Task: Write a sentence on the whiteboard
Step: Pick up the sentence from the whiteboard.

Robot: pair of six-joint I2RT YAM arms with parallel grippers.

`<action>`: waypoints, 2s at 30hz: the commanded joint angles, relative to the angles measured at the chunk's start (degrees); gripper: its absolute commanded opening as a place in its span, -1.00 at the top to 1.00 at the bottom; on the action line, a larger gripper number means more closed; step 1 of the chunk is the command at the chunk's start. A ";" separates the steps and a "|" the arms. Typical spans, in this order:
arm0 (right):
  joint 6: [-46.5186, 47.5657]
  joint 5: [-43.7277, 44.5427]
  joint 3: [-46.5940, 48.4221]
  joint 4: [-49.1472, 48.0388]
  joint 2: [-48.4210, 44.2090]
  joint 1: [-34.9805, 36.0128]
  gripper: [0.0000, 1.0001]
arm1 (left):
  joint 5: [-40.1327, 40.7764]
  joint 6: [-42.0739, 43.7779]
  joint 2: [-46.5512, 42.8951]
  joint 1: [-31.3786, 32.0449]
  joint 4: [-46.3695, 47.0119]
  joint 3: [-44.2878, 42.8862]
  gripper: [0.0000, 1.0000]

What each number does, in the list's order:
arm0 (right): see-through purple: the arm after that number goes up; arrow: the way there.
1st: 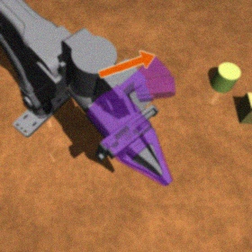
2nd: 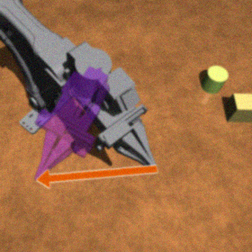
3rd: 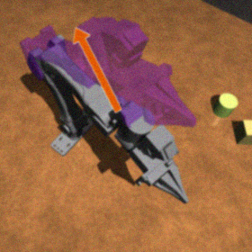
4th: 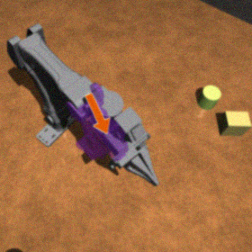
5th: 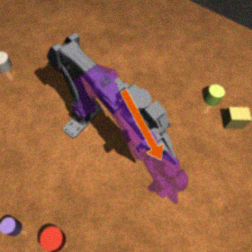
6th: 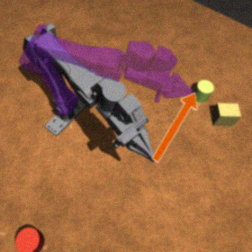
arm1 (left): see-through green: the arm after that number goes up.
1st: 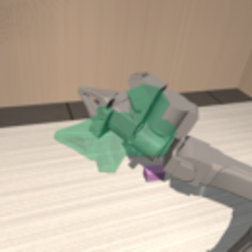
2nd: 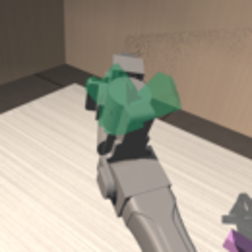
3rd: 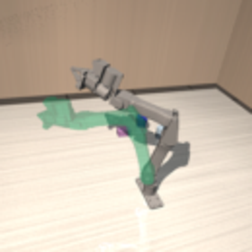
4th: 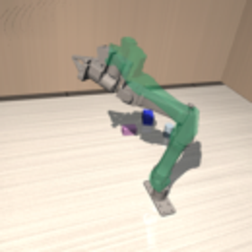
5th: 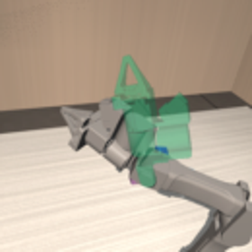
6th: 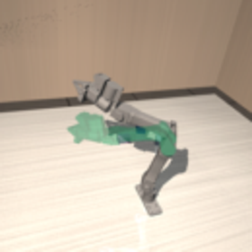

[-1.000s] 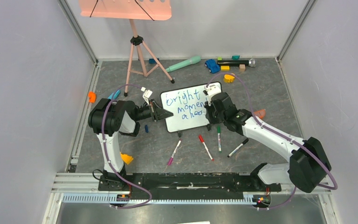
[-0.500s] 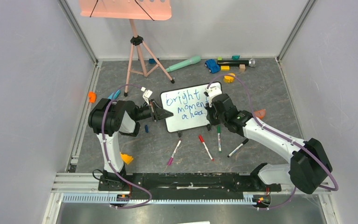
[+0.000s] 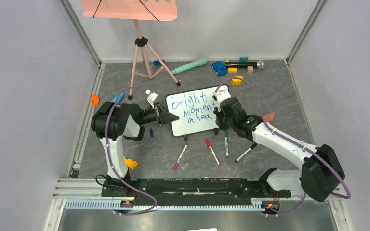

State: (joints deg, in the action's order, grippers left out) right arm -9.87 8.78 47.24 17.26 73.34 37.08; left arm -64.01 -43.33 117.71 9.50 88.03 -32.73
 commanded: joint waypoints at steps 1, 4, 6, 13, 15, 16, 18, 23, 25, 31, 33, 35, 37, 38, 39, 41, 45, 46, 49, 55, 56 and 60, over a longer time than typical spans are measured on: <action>-0.05 1.14 3.04 0.40 -2.53 -0.87 1.00 | 5.21 9.10 4.45 0.17 1.20 0.88 0.96; -0.24 -0.78 3.23 0.36 -4.05 -0.87 1.00 | 5.25 9.06 4.38 0.17 1.18 0.90 0.96; -0.19 -0.78 3.25 0.41 -4.93 -0.88 1.00 | 5.29 9.12 4.36 0.22 1.18 0.96 0.96; 0.61 2.50 4.38 1.83 -4.07 -0.92 1.00 | 5.30 9.05 4.39 0.17 1.18 0.83 0.96; 0.55 3.25 5.06 2.43 -2.90 -1.09 1.00 | 5.27 8.91 4.46 0.17 1.18 0.83 0.96; 0.55 3.37 5.22 2.50 -2.61 -1.05 1.00 | 5.30 8.93 4.46 0.17 1.18 0.83 0.96; 0.64 3.35 5.14 2.16 -2.22 -1.13 1.00 | 5.30 9.03 4.44 0.17 1.18 0.84 0.96; 0.92 2.80 5.23 1.57 -1.20 -1.27 1.00 | 5.17 8.98 4.46 0.17 1.18 0.88 0.96; 0.91 2.55 5.23 1.32 -1.07 -1.29 1.00 | 5.13 9.05 4.48 0.17 1.18 0.90 0.96; 1.07 2.67 5.29 0.69 -0.48 -1.31 1.00 | 5.12 8.93 4.50 0.17 1.18 0.88 0.96; 1.17 3.11 5.77 0.75 0.15 -1.40 1.00 | 5.12 8.92 4.48 0.17 1.18 0.83 0.96; 1.30 3.25 6.17 0.70 0.72 -1.48 1.00 | 5.08 8.84 4.50 0.13 1.18 0.84 0.96; 1.47 3.28 6.58 0.66 1.31 -1.51 1.00 | 5.12 8.87 4.59 0.17 1.18 0.75 0.96; 1.59 3.26 6.84 0.54 1.55 -1.49 1.00 | 5.11 8.81 4.55 0.17 1.18 0.77 0.96; 1.74 3.28 7.10 0.48 1.87 -1.51 1.00 | 5.12 8.79 4.54 0.17 1.18 0.74 0.96; 1.87 3.36 7.75 0.58 2.44 -1.57 1.00 | 5.13 8.91 4.51 0.17 1.18 0.88 0.96; 2.10 1.79 8.24 0.16 2.95 -1.57 1.00 | 5.12 9.01 4.47 0.17 1.18 0.88 0.96; 2.11 1.29 8.10 0.03 2.88 -1.62 1.00 | 5.14 9.04 4.48 0.17 1.18 0.83 0.96; 1.53 0.47 6.83 -0.20 2.41 -1.58 1.00 | 5.12 9.00 4.41 0.22 1.18 0.88 0.96; -0.10 -1.24 2.95 -0.70 0.84 -1.62 1.00 | 5.18 9.07 4.48 0.17 1.18 0.90 0.96; -0.21 -1.44 2.55 -0.71 0.64 -1.57 1.00 | 5.19 9.11 4.47 0.17 1.19 0.83 0.96; -0.32 -1.53 1.47 -0.24 0.06 -1.62 1.00 | 5.16 9.06 4.54 0.17 1.18 0.91 0.96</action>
State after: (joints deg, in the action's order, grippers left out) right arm -9.58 7.31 50.04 18.55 74.61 35.77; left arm -64.05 -43.33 117.73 9.50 88.03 -32.73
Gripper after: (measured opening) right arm 0.118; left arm 0.109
